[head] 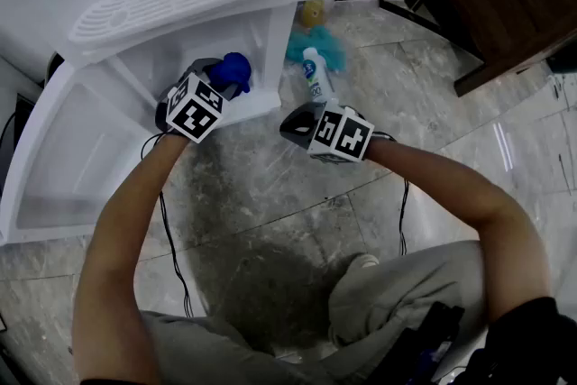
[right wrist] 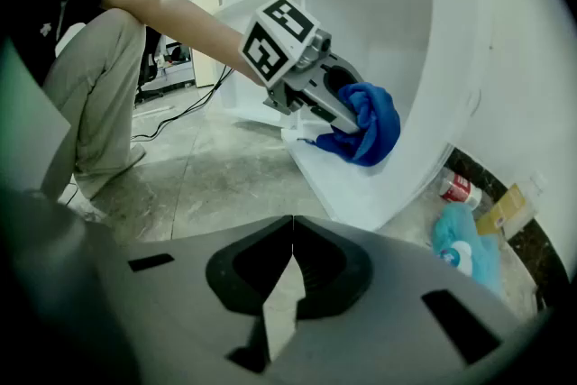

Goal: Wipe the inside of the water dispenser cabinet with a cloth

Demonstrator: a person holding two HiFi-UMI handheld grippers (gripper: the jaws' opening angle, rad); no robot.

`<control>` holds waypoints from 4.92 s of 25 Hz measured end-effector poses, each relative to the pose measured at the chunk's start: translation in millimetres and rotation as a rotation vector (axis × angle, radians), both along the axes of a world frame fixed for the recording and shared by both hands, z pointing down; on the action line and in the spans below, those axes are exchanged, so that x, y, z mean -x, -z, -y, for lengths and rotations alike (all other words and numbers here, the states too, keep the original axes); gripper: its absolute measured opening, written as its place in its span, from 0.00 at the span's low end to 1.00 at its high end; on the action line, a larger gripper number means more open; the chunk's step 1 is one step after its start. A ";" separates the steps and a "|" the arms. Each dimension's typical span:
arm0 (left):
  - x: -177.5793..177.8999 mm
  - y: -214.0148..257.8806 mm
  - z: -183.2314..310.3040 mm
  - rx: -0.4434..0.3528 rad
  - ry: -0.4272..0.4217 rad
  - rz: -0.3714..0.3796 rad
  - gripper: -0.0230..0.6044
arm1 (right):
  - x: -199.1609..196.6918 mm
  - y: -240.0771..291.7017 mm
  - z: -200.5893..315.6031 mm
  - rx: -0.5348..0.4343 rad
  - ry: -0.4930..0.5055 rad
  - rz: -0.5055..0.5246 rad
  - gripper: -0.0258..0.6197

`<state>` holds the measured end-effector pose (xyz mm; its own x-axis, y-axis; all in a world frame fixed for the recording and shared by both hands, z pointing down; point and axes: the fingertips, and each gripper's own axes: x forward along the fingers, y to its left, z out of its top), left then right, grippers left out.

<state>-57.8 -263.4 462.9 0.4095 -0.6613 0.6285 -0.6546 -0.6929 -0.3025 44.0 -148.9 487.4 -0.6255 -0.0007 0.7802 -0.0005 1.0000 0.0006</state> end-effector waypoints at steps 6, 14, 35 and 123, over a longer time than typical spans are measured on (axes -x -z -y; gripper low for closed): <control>8.5 -26.1 40.9 0.007 0.052 0.036 0.27 | -27.9 -13.8 15.0 0.030 -0.022 0.010 0.04; 20.7 -27.0 92.2 -0.037 0.090 0.111 0.27 | -72.0 -20.3 11.3 0.069 -0.086 0.001 0.04; 39.9 -27.0 121.0 -0.066 0.301 0.036 0.27 | -61.9 -20.6 -11.0 0.103 -0.030 0.021 0.04; 40.4 203.4 97.4 -0.678 0.571 -0.815 0.27 | -0.5 -22.2 -74.4 -0.099 0.510 -0.127 0.04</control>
<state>-98.2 -360.8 259.5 0.0651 -0.9723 -0.2244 -0.9831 -0.1010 0.1524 44.5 -74.5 509.6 -0.4662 0.2007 0.8616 0.4916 0.8685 0.0637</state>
